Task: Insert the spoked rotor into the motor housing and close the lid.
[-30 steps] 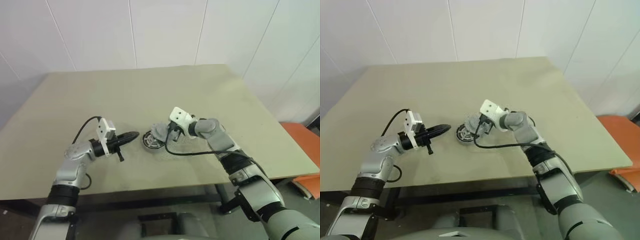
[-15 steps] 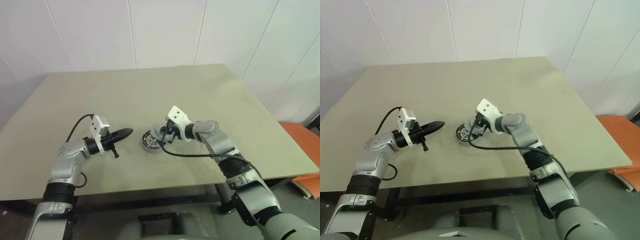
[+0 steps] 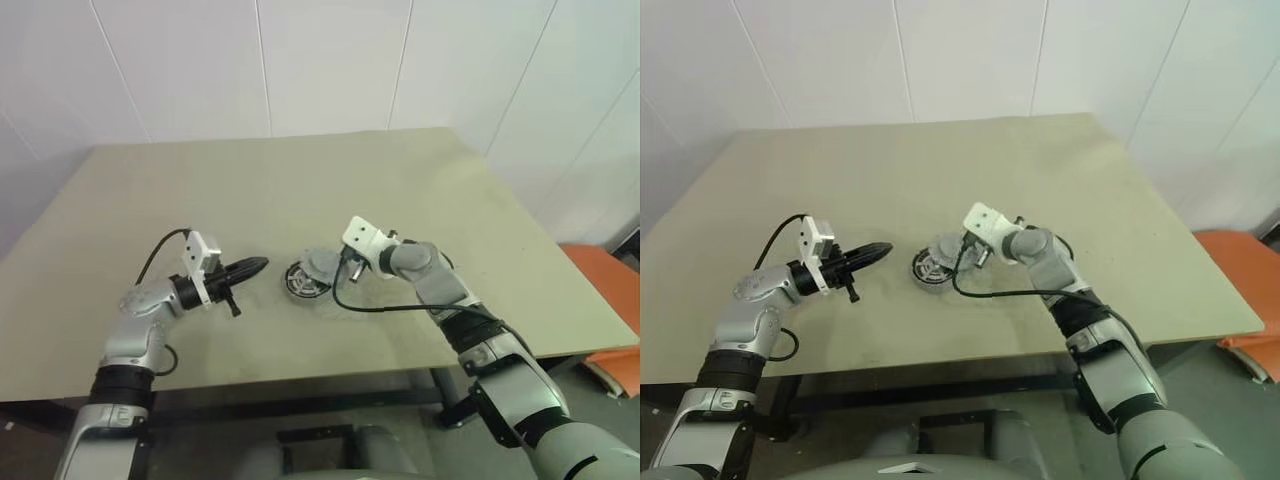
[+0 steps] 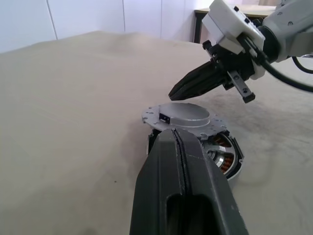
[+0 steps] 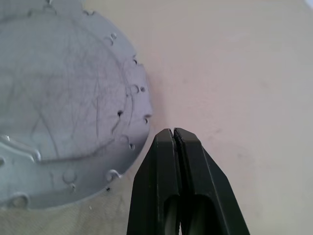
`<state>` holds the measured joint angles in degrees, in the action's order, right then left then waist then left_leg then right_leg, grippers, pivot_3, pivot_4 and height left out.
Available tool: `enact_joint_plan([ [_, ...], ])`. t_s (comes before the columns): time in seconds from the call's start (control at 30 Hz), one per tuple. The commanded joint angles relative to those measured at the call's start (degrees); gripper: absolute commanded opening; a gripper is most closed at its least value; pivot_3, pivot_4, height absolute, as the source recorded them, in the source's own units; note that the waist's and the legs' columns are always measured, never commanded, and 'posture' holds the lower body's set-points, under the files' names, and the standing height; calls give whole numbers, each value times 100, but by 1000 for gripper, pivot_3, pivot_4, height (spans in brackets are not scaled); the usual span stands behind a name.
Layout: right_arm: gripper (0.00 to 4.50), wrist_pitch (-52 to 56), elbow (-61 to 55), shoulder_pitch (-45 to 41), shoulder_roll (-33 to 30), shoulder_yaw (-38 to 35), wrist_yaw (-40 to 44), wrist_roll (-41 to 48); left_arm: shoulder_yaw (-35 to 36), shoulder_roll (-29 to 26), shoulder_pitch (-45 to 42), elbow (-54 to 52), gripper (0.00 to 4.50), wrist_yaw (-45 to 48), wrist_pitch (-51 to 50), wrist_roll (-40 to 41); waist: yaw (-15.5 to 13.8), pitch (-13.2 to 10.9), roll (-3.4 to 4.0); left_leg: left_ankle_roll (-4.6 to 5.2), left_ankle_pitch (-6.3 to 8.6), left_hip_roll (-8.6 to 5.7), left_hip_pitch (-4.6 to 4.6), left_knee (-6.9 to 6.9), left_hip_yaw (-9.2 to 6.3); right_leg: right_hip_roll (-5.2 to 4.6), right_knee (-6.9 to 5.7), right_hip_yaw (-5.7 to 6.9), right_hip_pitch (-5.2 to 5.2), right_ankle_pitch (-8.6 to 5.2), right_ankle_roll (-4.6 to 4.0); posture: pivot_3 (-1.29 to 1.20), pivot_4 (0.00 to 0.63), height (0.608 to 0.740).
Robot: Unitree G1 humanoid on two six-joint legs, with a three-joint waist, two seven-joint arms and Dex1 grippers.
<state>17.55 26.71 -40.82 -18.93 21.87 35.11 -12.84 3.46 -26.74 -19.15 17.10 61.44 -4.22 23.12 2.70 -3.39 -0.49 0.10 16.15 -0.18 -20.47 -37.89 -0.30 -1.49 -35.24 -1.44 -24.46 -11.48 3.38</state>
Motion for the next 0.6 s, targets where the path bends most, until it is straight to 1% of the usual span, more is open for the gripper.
enact_joint_plan([
  [0.03, 64, -246, -83, -56, -6, 32, 105, -75, 48, 7, -195, -49, 0, 19, 105, 5, 0, 0, 0, 0, 0, 0, 0, 0, 0, 1, 0, 0, 0, 0, 0, 0, 0, 740],
  [0.17, 64, -109, -207, -25, 116, -143, 251, 154, 41, 23, -204, -41, 0, 23, 116, -2, -6, 0, 0, 0, 0, 1, 1, 0, 0, 1, -1, 0, 0, 0, 0, 0, 0, 740],
  [0.4, 64, -5, -393, 50, 221, -242, 416, 347, 47, 26, -206, -26, 0, 22, 142, -24, -6, 0, -1, 0, 0, 2, 1, 0, -1, 2, -2, -1, 0, 1, 0, 0, 0, 740],
  [0.6, 64, 408, -905, 172, 341, -441, 844, 838, 41, 21, -216, 24, 0, 14, 195, -48, -2, 0, 0, 0, 0, 2, 2, 0, -1, 0, -3, -1, 0, 1, 0, 0, 0, 740],
])
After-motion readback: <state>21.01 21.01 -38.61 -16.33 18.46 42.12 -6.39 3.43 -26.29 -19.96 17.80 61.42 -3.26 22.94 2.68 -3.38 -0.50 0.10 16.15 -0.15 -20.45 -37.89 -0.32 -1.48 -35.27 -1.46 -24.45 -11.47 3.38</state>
